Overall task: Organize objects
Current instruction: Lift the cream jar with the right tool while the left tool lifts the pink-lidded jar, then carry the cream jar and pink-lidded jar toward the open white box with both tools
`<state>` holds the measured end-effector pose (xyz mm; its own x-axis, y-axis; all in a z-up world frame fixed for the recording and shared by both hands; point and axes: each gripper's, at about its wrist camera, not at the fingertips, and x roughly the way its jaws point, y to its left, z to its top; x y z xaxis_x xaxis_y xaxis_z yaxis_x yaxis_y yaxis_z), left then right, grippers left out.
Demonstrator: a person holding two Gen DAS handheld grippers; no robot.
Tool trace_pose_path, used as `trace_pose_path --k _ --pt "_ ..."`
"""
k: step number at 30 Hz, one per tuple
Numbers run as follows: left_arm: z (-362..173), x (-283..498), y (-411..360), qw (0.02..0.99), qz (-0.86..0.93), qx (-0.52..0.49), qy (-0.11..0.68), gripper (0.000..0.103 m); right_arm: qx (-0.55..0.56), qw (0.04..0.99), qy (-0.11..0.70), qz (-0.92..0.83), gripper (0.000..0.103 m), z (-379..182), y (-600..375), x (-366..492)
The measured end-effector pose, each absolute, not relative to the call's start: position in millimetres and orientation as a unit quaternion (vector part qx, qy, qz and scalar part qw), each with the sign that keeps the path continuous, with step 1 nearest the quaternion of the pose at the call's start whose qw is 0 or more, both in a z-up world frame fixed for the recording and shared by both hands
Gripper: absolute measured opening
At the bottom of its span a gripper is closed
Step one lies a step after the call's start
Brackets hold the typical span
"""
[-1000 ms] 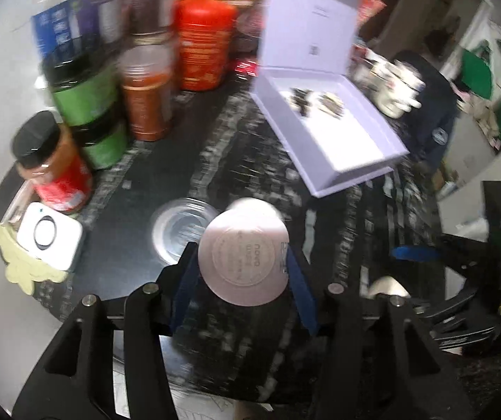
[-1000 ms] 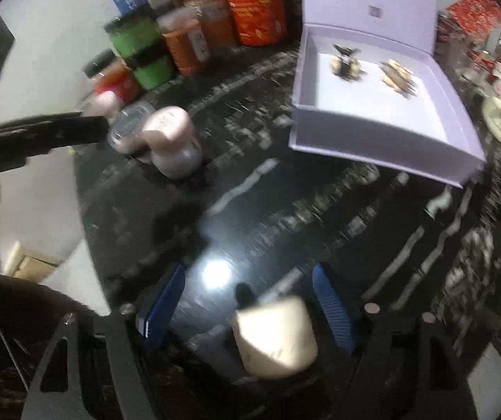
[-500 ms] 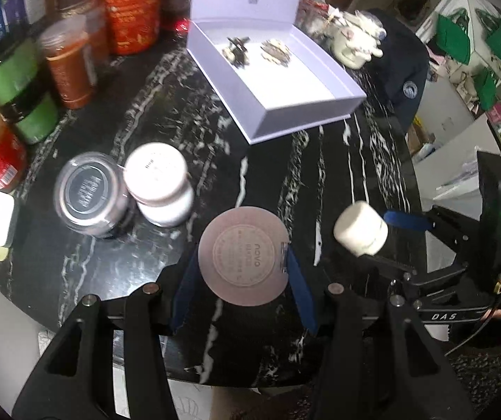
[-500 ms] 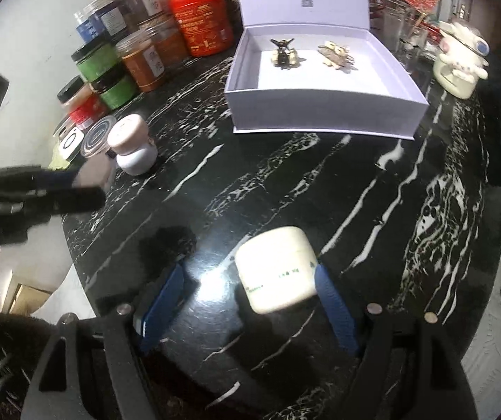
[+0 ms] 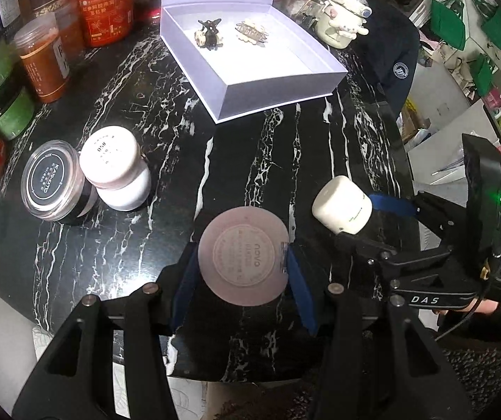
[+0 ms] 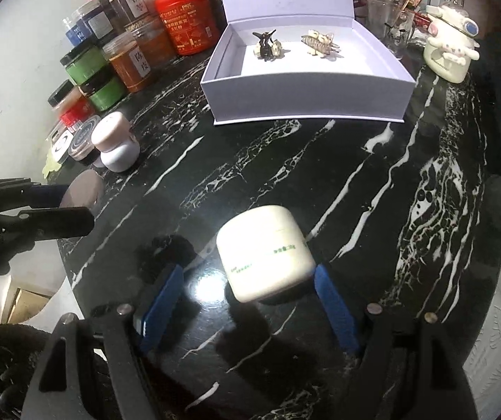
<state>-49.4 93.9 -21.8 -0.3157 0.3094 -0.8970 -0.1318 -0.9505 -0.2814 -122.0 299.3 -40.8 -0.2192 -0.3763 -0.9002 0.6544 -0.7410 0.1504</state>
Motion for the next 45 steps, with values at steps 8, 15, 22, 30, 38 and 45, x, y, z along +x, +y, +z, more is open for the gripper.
trace_pose_path --k 8,15,22,30,38,45 --pt "-26 -54 97 0.122 0.804 -0.575 -0.084 0.048 0.513 0.373 0.144 -0.759 0.060 -44 295 -133" --pt "-25 -65 102 0.106 0.807 -0.576 -0.079 0.048 0.518 0.399 0.157 -0.741 0.053 -39 292 -139" --pt "-27 -76 113 0.104 0.803 -0.582 -0.068 0.048 0.533 0.399 0.174 -0.725 0.037 -48 292 -143" --pt "-29 -76 126 0.118 0.801 -0.585 -0.055 0.048 0.519 0.404 0.156 -0.737 0.062 -51 286 -150" --pt "-30 -75 119 0.097 0.801 -0.588 -0.062 0.048 0.520 0.371 0.079 -0.766 0.062 -48 283 -181" --pt "-33 -78 119 0.088 0.798 -0.593 -0.056 0.048 0.514 0.327 0.045 -0.792 0.066 -58 268 -215"
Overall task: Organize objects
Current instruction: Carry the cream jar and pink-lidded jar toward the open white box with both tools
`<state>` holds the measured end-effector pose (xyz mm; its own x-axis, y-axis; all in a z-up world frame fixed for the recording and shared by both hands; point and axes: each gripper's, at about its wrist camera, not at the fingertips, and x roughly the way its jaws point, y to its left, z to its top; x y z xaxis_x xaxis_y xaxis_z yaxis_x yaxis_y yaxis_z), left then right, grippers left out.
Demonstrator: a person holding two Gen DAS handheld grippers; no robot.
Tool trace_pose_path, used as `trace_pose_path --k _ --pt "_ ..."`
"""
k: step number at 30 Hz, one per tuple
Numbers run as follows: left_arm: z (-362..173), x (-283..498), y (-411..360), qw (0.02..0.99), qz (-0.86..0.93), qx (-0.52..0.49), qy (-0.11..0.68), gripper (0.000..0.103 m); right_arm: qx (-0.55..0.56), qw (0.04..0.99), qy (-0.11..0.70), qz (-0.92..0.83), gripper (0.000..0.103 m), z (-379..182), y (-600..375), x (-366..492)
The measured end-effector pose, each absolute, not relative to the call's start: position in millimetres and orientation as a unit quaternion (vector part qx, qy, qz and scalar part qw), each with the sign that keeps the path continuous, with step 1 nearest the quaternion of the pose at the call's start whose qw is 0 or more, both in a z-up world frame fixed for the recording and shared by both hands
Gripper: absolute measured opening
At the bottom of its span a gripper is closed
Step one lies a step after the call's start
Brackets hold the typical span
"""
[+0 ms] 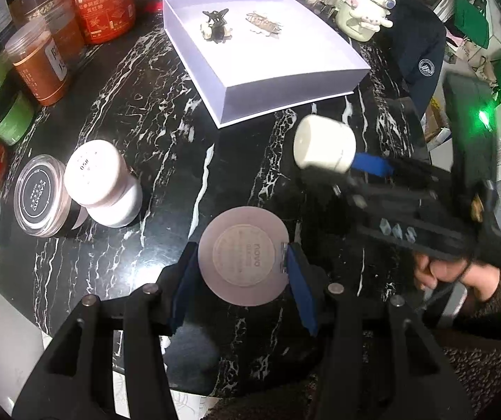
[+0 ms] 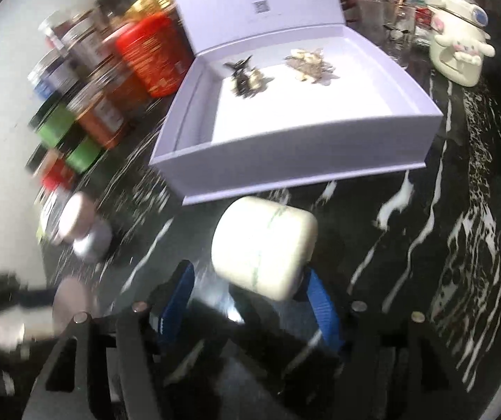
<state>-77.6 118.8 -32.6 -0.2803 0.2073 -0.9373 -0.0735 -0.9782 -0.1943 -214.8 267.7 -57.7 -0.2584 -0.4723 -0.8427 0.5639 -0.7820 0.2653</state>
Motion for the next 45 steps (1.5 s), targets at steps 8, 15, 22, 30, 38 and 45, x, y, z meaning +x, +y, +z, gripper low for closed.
trace_pose_path --k 8,15,22,30,38,45 --pt "-32 -92 113 0.066 0.804 -0.590 -0.045 0.048 0.490 0.313 0.045 -0.812 0.055 -63 253 -241" --pt "-35 -110 109 0.056 0.804 -0.590 -0.048 0.048 0.477 0.333 0.060 -0.811 0.051 -60 257 -244" --pt "-38 -120 115 0.063 0.801 -0.594 -0.045 0.048 0.507 0.335 0.069 -0.791 0.050 -56 277 -239" --pt "-34 -122 114 0.072 0.802 -0.591 -0.050 0.048 0.528 0.344 0.062 -0.774 0.050 -45 303 -218" --pt "-29 -128 120 0.080 0.806 -0.585 -0.033 0.048 0.533 0.335 0.107 -0.770 0.050 -51 299 -205" --pt "-22 -131 127 0.080 0.809 -0.582 -0.002 0.048 0.527 0.349 0.117 -0.766 0.049 -31 295 -203"
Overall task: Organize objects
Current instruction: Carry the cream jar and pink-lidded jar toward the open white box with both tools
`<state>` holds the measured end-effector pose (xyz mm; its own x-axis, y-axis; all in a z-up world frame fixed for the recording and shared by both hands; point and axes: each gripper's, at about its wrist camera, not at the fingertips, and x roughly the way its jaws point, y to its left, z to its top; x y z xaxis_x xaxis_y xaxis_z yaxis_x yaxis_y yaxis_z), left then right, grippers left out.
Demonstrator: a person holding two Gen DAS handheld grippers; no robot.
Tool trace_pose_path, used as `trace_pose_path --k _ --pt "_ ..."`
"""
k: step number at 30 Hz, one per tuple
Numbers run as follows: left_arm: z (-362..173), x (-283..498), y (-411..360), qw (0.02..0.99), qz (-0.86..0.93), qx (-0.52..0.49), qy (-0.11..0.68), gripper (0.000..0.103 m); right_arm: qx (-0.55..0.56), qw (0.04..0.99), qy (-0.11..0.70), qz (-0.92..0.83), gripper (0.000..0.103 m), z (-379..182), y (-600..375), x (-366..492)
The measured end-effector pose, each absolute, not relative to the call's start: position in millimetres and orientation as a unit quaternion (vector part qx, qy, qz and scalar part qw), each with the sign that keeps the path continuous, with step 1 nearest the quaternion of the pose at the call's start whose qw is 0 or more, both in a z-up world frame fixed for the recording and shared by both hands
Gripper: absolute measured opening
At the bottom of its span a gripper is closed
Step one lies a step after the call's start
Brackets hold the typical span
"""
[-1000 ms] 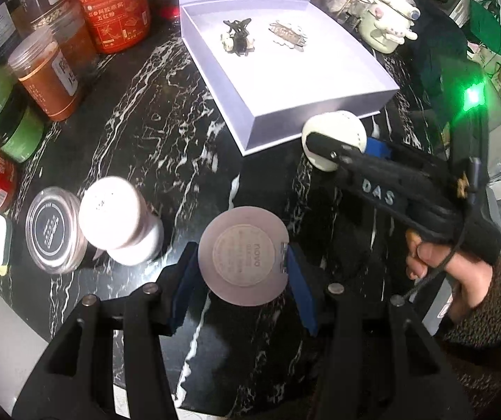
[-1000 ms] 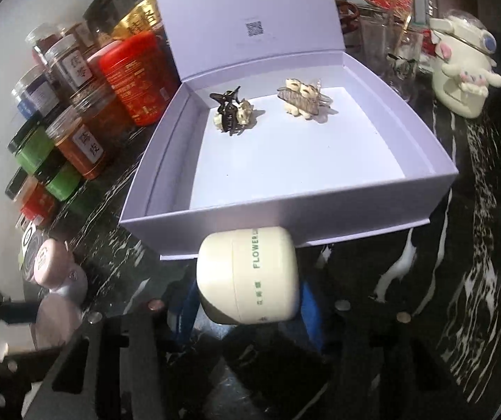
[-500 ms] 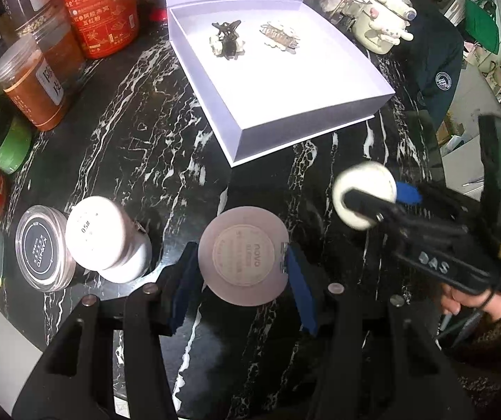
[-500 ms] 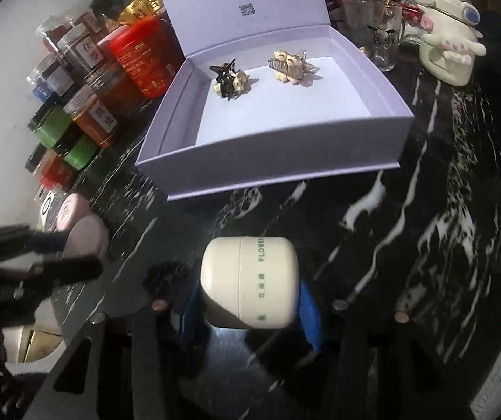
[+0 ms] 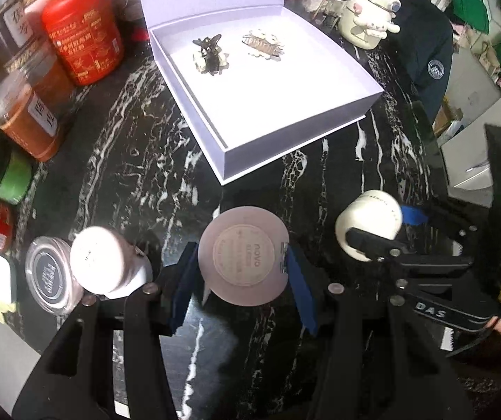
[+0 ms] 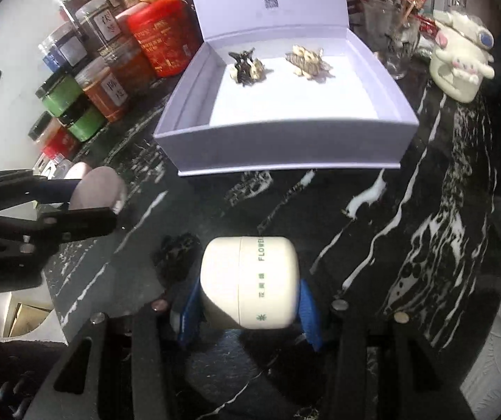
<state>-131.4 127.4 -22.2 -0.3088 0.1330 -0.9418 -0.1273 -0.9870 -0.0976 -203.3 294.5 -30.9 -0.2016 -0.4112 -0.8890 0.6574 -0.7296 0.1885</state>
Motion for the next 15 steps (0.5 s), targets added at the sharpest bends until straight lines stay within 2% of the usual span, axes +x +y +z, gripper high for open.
trace_pose_path --k 15 --pt "18 -166 133 0.092 0.820 -0.565 0.013 0.048 0.509 0.359 0.124 -0.773 0.049 35 296 -221"
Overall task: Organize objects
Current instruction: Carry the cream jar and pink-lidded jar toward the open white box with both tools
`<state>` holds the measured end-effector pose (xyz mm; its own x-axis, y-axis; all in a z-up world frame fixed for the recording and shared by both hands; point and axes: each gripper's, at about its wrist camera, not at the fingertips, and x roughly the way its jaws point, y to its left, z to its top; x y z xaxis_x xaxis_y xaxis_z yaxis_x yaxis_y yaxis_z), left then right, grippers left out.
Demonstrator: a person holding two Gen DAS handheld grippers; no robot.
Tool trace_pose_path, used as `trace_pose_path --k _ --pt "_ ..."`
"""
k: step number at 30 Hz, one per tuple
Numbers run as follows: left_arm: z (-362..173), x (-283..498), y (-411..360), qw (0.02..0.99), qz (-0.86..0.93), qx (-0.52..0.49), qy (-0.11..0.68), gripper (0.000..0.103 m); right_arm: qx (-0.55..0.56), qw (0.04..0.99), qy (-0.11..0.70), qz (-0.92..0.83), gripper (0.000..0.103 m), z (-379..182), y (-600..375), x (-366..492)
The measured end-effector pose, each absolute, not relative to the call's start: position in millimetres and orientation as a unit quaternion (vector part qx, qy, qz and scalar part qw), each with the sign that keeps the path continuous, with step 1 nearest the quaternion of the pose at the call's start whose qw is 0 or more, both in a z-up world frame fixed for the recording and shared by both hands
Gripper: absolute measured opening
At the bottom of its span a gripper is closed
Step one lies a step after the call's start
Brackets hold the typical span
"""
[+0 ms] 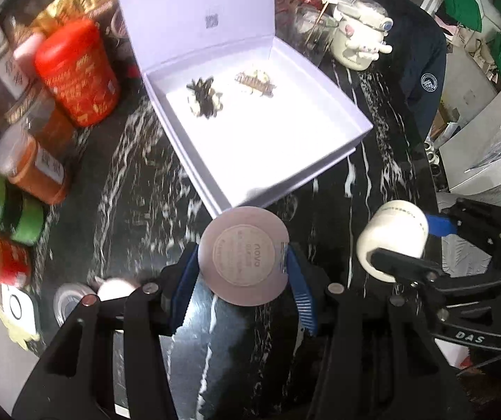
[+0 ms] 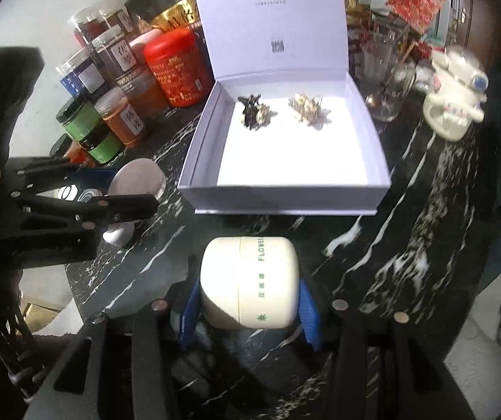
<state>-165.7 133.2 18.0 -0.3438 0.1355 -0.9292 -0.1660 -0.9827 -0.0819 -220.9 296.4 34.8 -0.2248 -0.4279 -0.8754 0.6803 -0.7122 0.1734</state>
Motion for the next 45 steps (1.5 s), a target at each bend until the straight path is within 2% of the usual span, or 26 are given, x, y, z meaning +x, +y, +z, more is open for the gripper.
trace_pose_path --k 10,22,45 --pt "40 -197 146 0.108 0.825 -0.555 0.022 0.048 0.497 0.359 0.126 -0.780 0.049 61 295 -249" --pt "44 -237 141 0.093 0.827 -0.553 0.037 0.048 0.493 0.368 0.130 -0.778 0.049 66 280 -281" --pt "-21 -292 139 0.105 0.804 -0.585 0.023 0.048 0.502 0.372 0.148 -0.767 0.049 15 242 -349"
